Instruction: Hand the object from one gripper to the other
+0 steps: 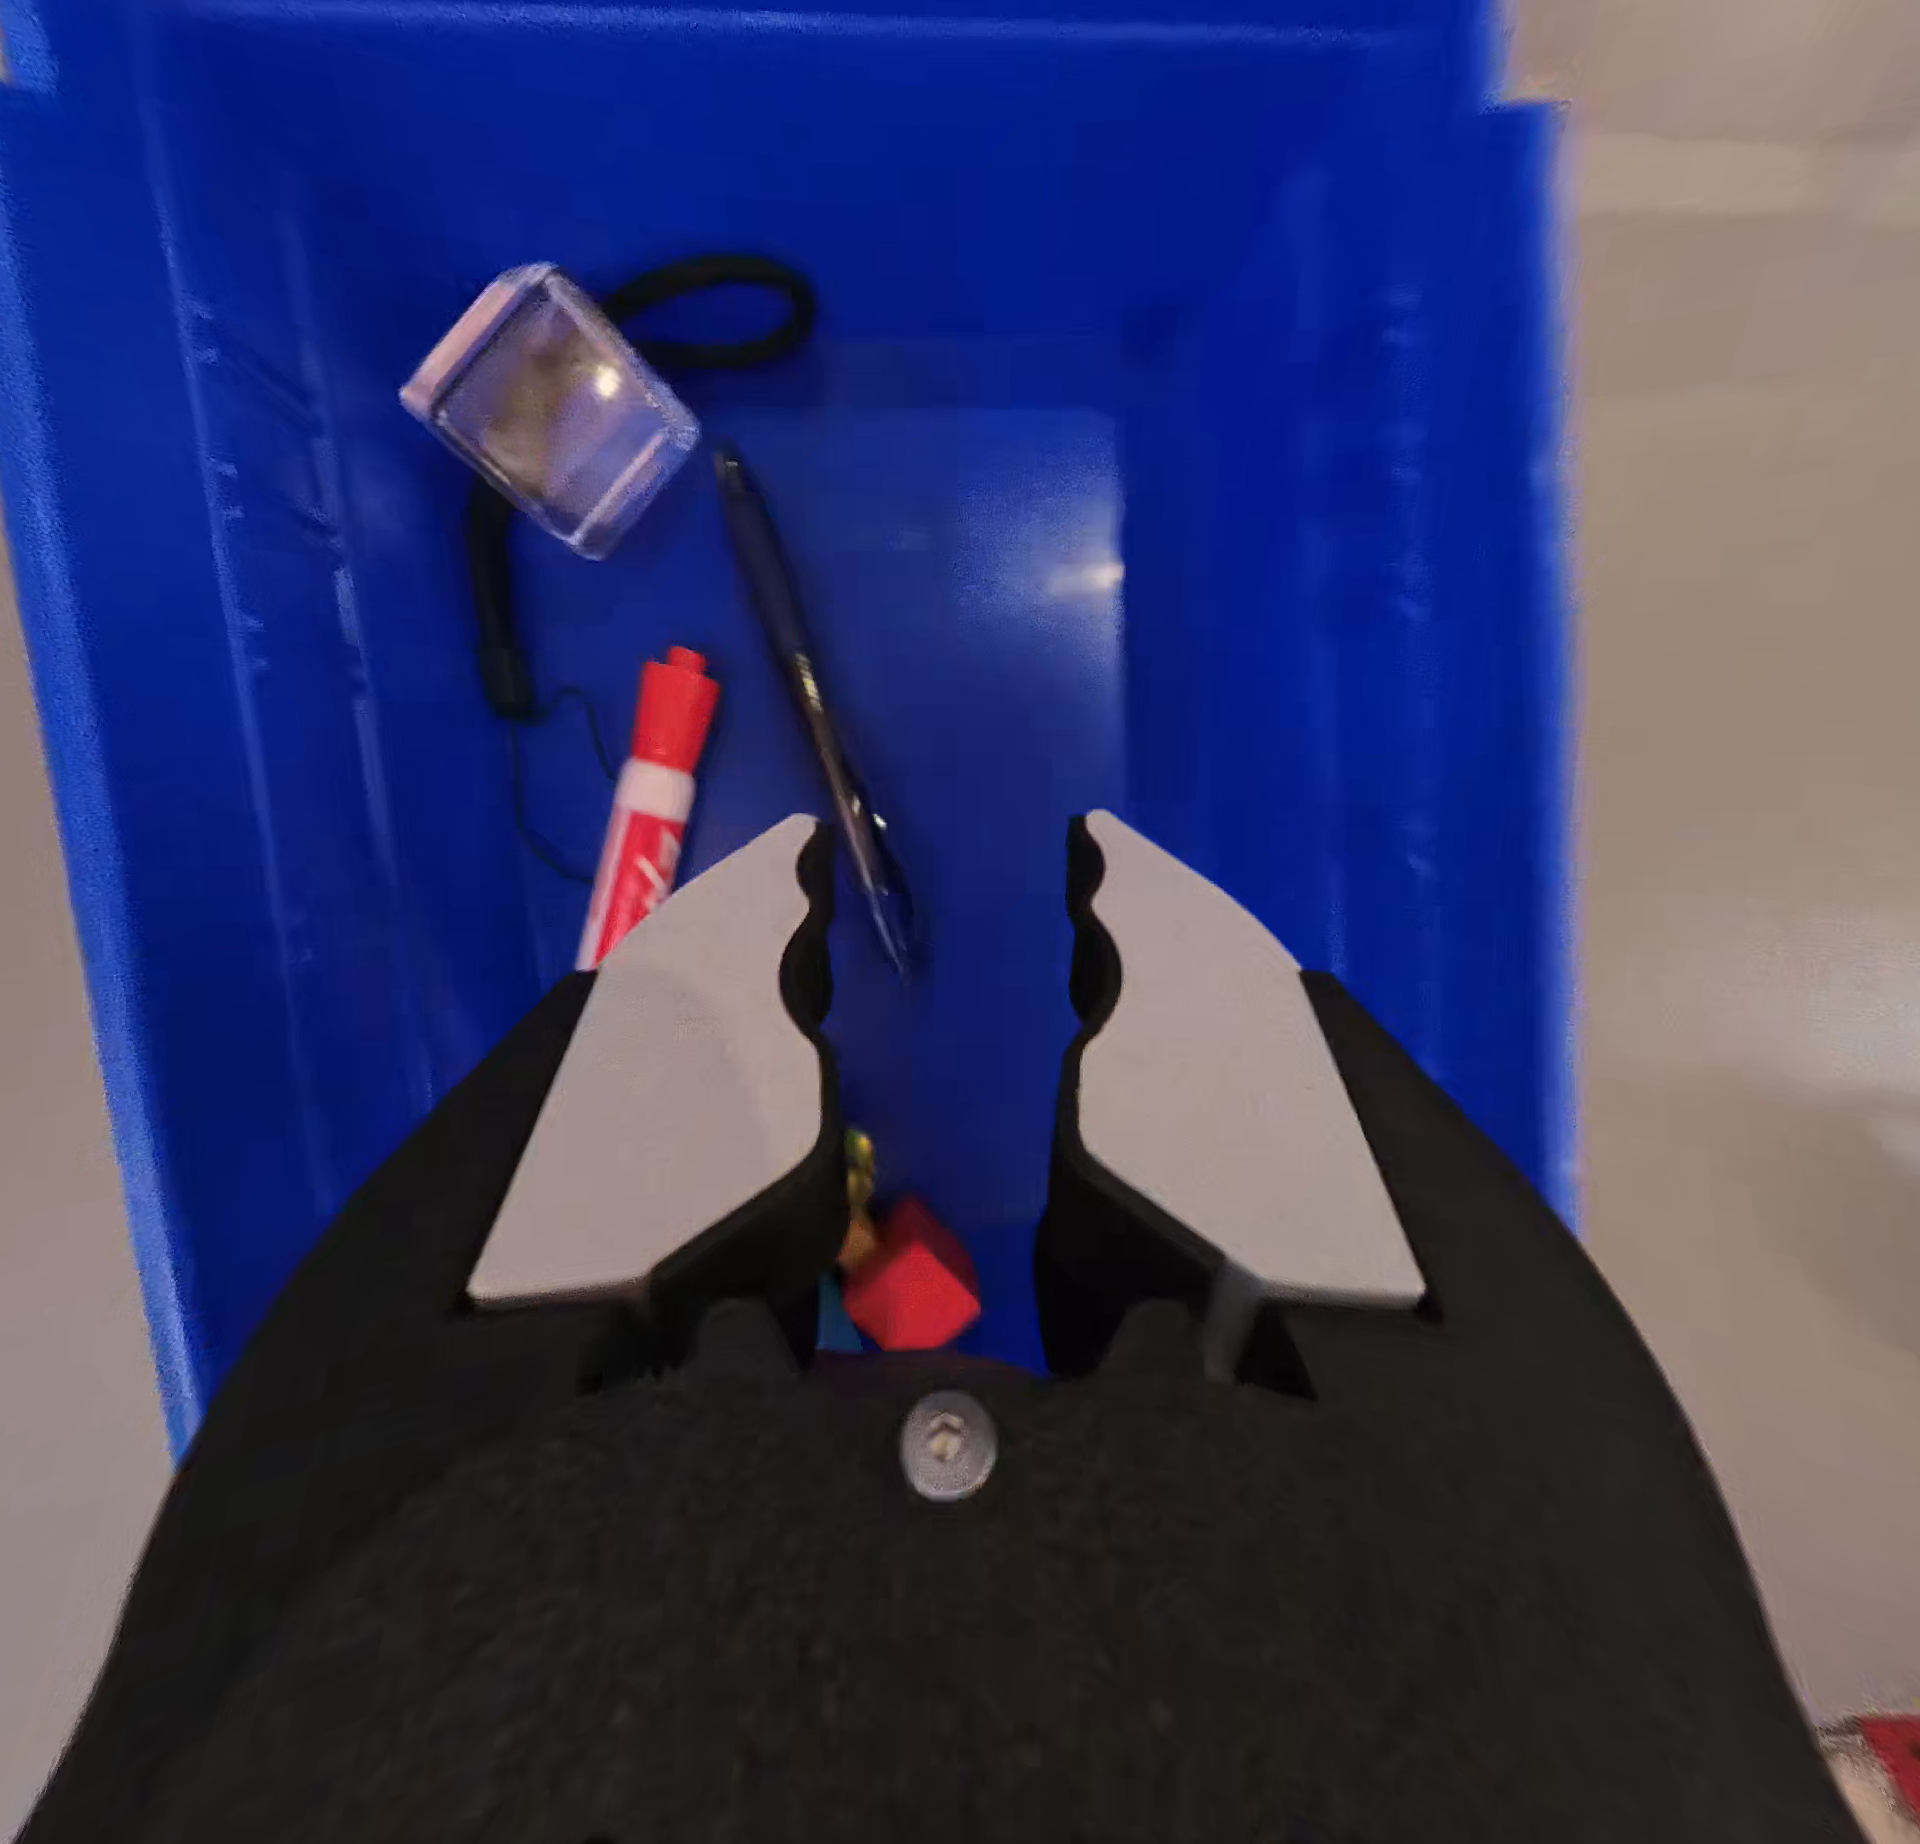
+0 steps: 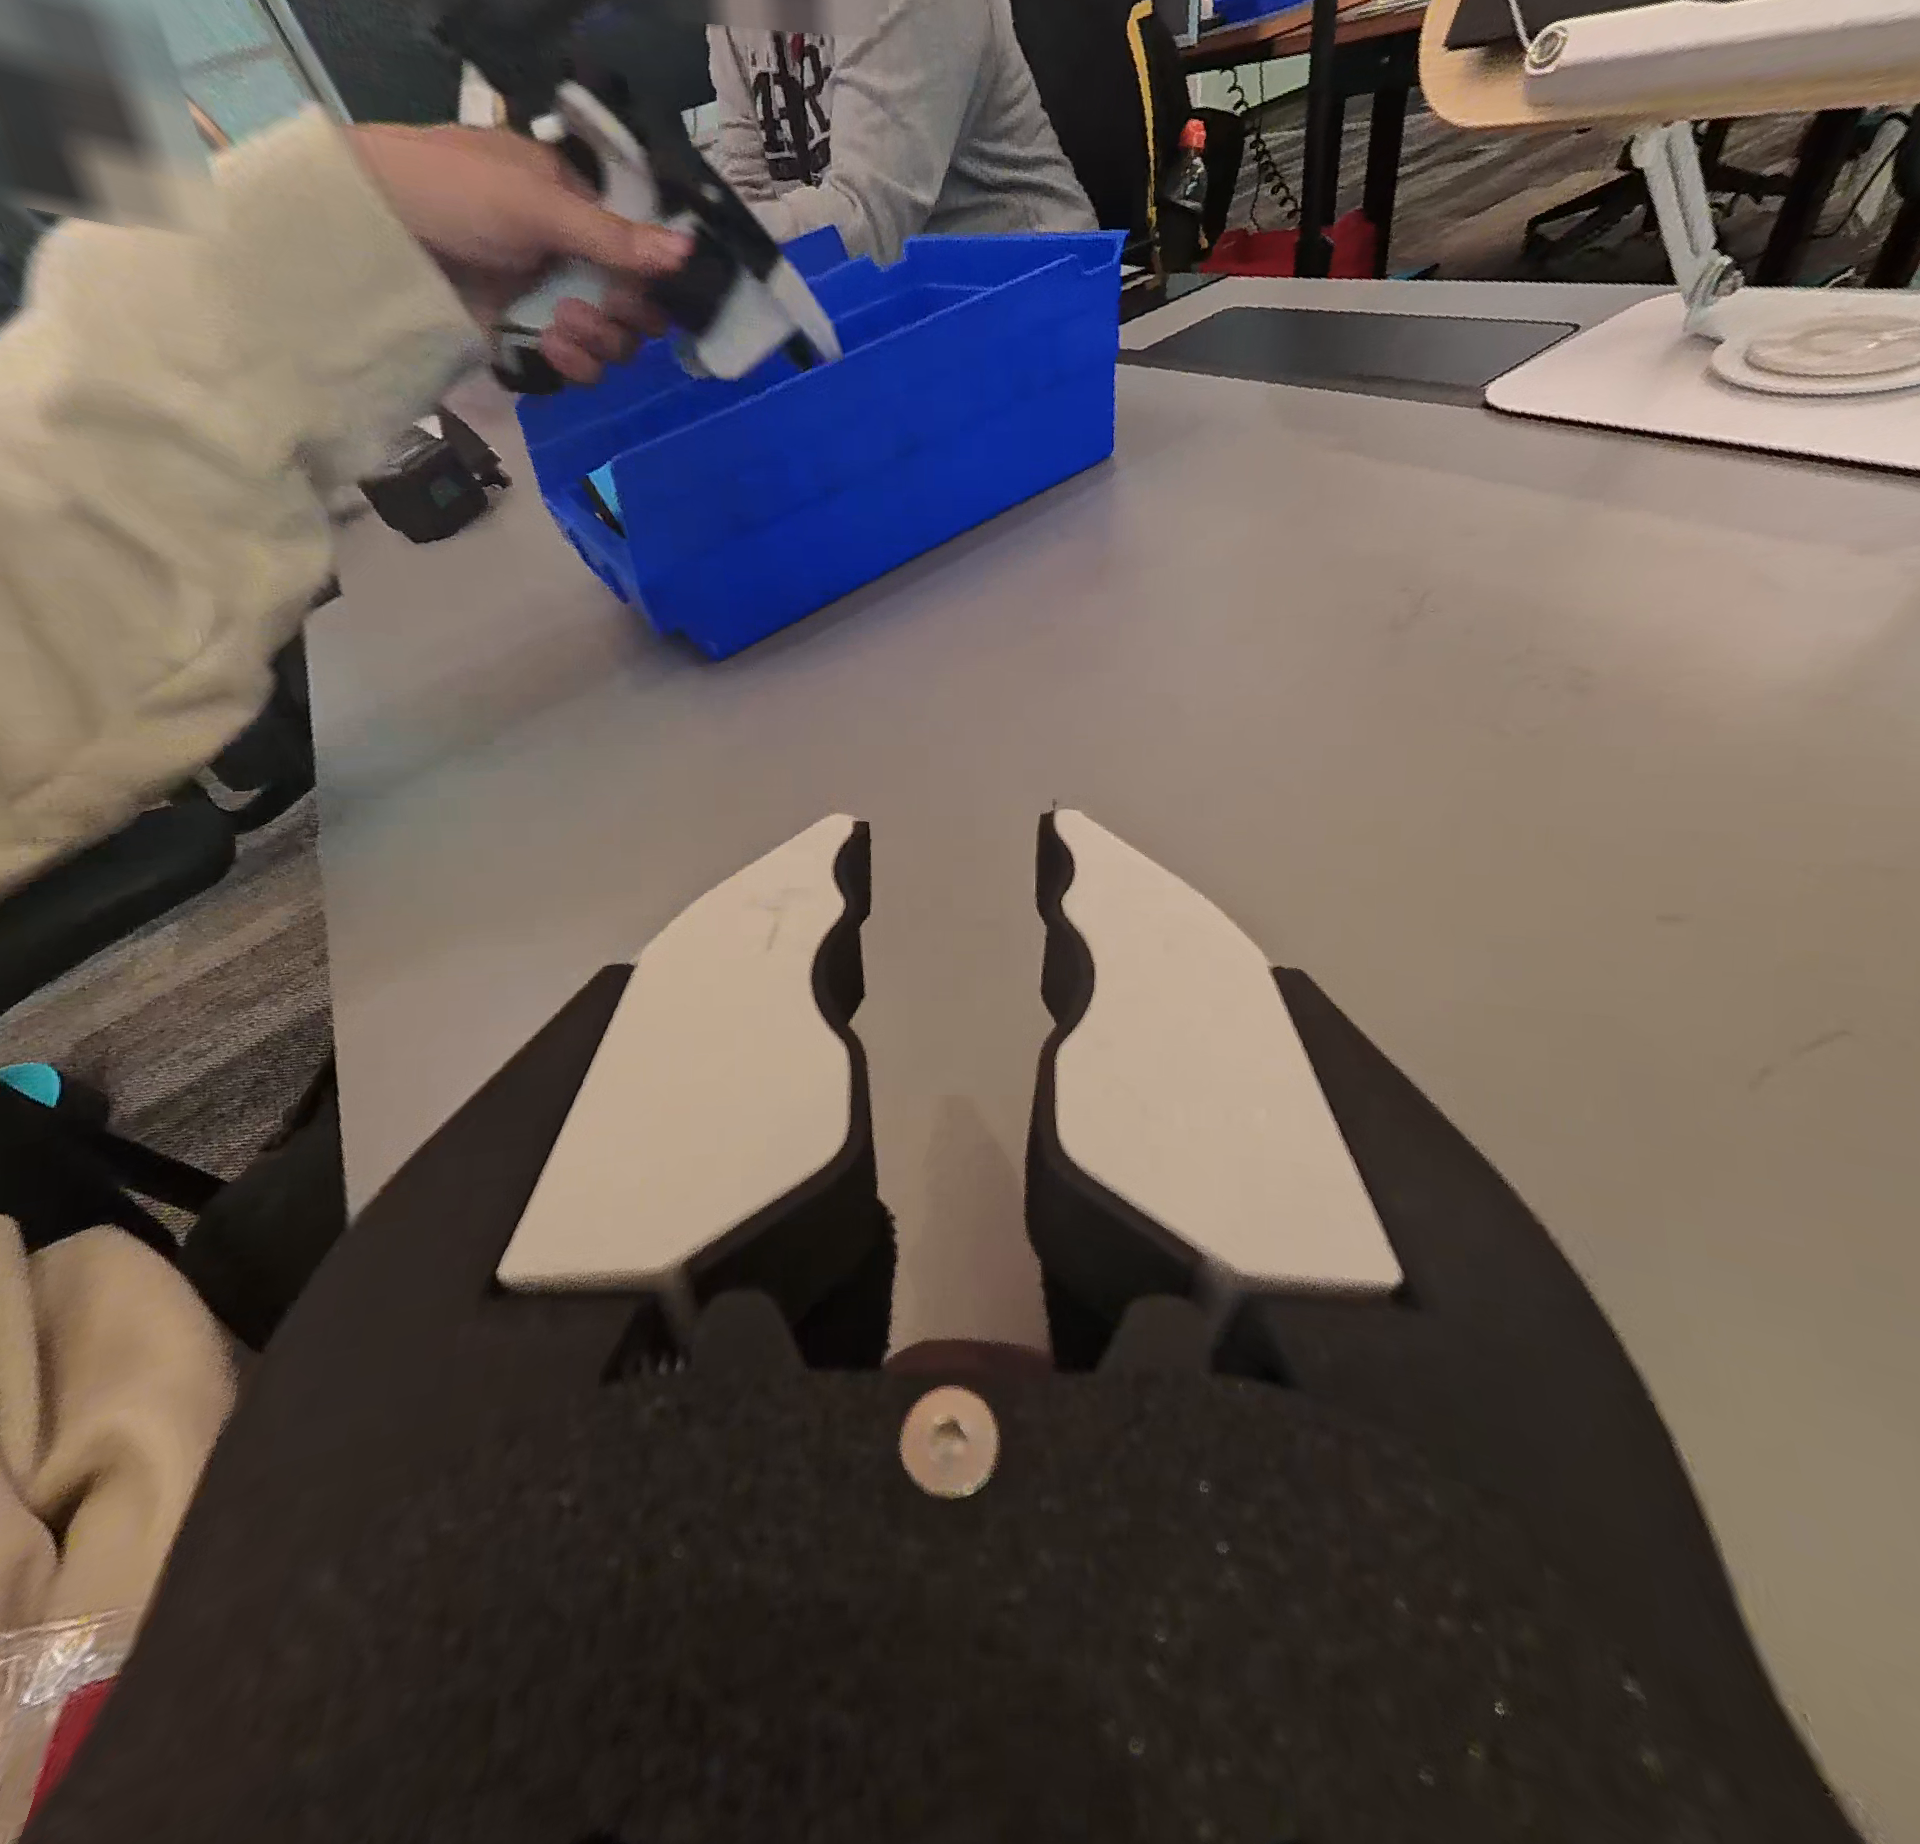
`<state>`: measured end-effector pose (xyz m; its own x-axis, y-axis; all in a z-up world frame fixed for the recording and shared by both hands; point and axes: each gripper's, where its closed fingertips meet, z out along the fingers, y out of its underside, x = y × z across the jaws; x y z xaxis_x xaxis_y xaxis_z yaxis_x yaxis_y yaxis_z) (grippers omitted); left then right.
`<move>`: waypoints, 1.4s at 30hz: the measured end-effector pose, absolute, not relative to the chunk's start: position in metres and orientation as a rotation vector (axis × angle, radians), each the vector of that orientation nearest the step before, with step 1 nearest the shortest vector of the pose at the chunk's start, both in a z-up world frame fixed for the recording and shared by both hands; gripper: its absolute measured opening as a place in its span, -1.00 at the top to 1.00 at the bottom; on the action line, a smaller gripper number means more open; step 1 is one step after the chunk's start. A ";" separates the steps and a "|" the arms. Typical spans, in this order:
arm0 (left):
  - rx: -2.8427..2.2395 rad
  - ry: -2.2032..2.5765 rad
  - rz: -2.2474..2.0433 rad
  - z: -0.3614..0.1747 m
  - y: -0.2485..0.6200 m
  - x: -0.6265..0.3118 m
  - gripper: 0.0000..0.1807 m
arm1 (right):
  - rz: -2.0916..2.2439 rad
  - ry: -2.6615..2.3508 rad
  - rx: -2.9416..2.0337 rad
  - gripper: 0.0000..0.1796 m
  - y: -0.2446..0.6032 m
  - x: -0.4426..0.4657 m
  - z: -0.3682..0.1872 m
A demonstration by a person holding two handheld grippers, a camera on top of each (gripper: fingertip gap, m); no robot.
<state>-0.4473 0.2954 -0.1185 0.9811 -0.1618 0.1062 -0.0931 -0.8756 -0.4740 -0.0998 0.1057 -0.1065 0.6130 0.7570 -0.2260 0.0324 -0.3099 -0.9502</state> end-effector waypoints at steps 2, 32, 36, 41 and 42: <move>-2.719 0.103 -0.179 -0.141 0.318 -0.455 0.52 | 0.847 -0.648 -1.752 0.66 0.104 -0.101 -0.106; -1.600 0.509 -1.119 0.059 0.246 -0.367 0.88 | 1.125 -0.898 -1.688 0.59 0.141 -0.144 -0.052; -1.344 0.698 -1.308 0.106 0.183 -0.305 0.89 | 1.434 -0.981 -1.604 0.56 0.136 -0.189 -0.007; -1.253 0.820 -1.396 0.116 0.138 -0.246 0.89 | 1.736 -0.870 -1.337 0.58 0.110 -0.211 0.027; -1.268 0.829 -1.396 0.113 0.136 -0.238 0.89 | 1.751 -0.856 -1.315 0.58 0.107 -0.213 0.026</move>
